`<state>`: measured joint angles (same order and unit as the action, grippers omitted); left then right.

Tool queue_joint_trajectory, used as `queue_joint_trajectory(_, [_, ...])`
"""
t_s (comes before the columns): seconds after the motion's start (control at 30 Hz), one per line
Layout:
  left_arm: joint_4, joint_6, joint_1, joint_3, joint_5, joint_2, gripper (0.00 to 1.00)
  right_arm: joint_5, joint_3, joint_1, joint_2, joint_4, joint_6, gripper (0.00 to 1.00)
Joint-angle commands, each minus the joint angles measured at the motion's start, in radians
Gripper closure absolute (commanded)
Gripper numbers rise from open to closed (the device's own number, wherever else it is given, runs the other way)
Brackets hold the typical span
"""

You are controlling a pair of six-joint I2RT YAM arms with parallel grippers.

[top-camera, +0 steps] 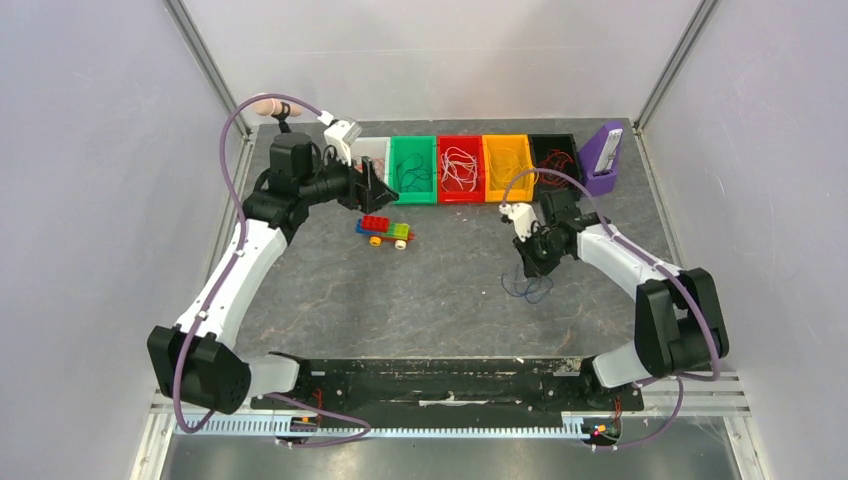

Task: Untangle the cables

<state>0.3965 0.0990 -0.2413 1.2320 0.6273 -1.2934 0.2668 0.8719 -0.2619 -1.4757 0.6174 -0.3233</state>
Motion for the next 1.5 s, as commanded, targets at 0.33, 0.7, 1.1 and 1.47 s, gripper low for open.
queue_joint_trajectory(0.33, [0.085,-0.418,-0.243,-0.005,0.339,0.001,0.21,0.702,0.225,-0.084,0.219,-0.06,-0.253,1.0])
queue_joint_trajectory(0.7, [-0.113,-0.36,-0.439,-0.094,0.231,-0.073,0.32,0.699,0.241,-0.24,0.32,-0.138,-0.25,1.0])
queue_joint_trajectory(1.1, [-0.235,-0.302,-0.432,-0.181,0.171,0.02,0.98,0.625,0.241,-0.263,0.334,-0.154,-0.271,0.91])
queue_joint_trajectory(1.47, [-0.293,-0.074,-0.229,0.011,-0.367,-0.196,0.98,0.441,0.288,0.028,0.243,-0.375,0.127,0.02])
